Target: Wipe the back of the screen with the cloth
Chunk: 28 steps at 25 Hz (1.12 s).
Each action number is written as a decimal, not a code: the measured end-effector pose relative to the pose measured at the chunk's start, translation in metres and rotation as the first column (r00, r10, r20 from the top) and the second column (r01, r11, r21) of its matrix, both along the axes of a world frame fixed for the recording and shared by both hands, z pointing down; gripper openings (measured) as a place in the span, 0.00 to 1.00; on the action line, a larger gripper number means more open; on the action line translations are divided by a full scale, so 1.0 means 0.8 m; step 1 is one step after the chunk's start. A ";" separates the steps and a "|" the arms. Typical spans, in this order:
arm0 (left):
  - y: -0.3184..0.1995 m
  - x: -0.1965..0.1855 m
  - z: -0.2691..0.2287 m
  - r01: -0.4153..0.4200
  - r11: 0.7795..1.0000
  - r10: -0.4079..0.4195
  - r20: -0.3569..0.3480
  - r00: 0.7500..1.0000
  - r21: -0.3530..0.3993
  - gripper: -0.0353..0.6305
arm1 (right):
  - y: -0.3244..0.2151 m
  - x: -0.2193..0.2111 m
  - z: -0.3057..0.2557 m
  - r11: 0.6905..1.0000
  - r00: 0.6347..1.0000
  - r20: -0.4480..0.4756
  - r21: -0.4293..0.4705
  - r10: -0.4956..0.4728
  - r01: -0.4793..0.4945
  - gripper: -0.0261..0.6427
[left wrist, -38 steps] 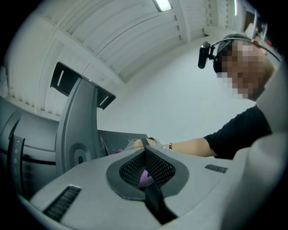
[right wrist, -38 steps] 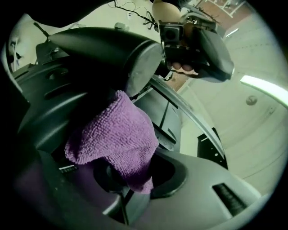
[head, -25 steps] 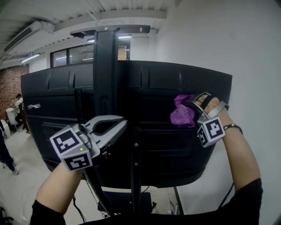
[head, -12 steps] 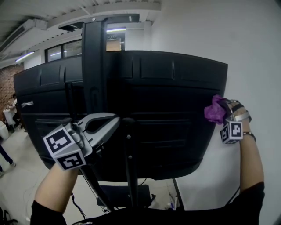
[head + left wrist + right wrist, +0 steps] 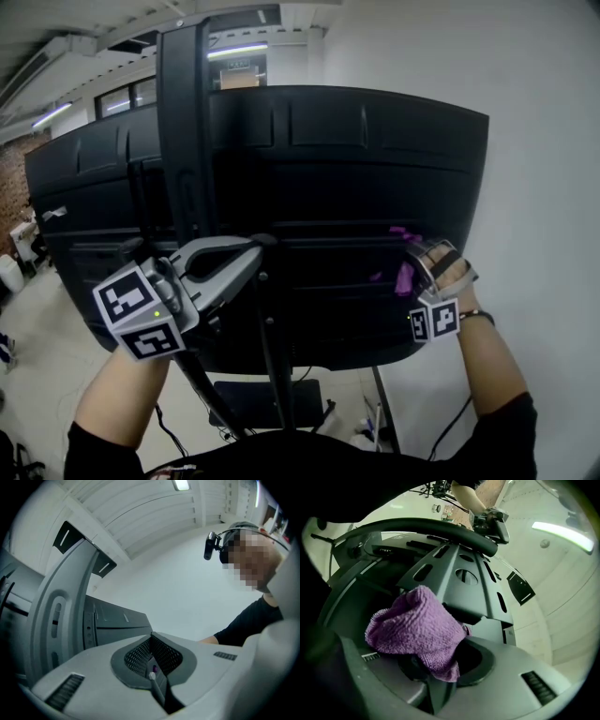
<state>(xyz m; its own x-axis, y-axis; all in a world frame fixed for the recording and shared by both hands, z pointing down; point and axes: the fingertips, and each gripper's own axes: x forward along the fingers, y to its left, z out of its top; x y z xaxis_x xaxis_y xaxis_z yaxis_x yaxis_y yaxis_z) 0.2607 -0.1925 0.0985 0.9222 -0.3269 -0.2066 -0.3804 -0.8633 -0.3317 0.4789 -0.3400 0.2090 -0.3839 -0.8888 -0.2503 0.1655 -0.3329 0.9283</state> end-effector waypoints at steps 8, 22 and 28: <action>0.027 0.015 0.041 -0.004 0.999 0.005 0.015 1.000 -0.048 0.05 | -0.005 0.029 0.008 1.000 1.000 0.016 0.015 0.025 -0.025 0.18; 0.024 0.015 0.138 0.007 0.973 -0.011 -0.019 1.000 -0.230 0.05 | -0.023 0.248 0.071 0.920 0.861 0.335 -0.226 0.383 -0.321 0.18; 0.011 0.016 0.180 0.042 0.955 -0.052 -0.029 0.998 -0.294 0.05 | 0.031 0.064 0.131 0.956 0.905 0.419 -0.289 0.072 0.058 0.18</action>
<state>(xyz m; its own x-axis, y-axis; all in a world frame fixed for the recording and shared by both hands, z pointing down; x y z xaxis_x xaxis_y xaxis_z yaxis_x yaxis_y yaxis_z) 0.2737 -0.1837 0.2426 0.8980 -0.4210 -0.1278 -0.4299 -0.9014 -0.0518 0.5299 -0.3155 0.3141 -0.2929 -0.9486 -0.1196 -0.2609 -0.0410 0.9645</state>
